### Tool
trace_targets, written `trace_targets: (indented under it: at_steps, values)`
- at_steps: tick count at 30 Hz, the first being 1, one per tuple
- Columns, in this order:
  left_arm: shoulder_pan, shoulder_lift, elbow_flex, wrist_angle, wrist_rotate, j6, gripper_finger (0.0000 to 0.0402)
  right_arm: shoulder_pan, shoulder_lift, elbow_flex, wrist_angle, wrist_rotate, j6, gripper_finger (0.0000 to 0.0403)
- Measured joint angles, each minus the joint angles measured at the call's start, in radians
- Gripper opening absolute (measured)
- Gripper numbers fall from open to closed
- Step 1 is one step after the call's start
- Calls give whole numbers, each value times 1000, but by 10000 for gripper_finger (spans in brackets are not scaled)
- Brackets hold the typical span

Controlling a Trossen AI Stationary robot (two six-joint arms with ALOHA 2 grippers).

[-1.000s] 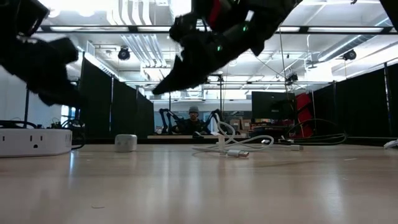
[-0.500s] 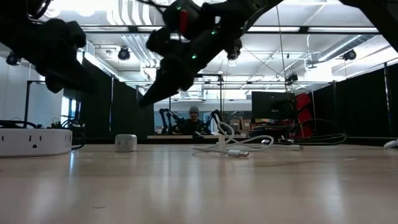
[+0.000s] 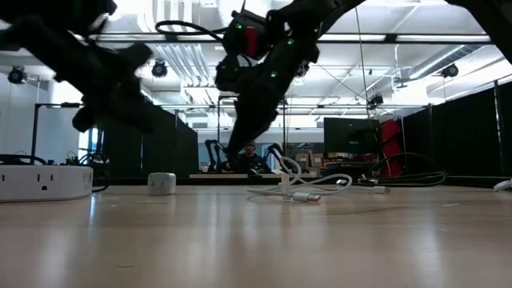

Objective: Insert USB
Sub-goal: Insert the white charger adapter into the top white outlet extension

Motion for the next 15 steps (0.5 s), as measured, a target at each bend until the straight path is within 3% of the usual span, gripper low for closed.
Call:
trace_targets:
  at_steps: [5,11,15]
  values:
    - [66,184,180,-133,55,-11,55,15,-61,-109,-5,6,41,96]
    - [87,366,412,-201,30,77,41,34,-178,-329,95,62,84,52]
    - [165,452,606,-447,172,-25,48,49,-282,-509,249,62,126,28]
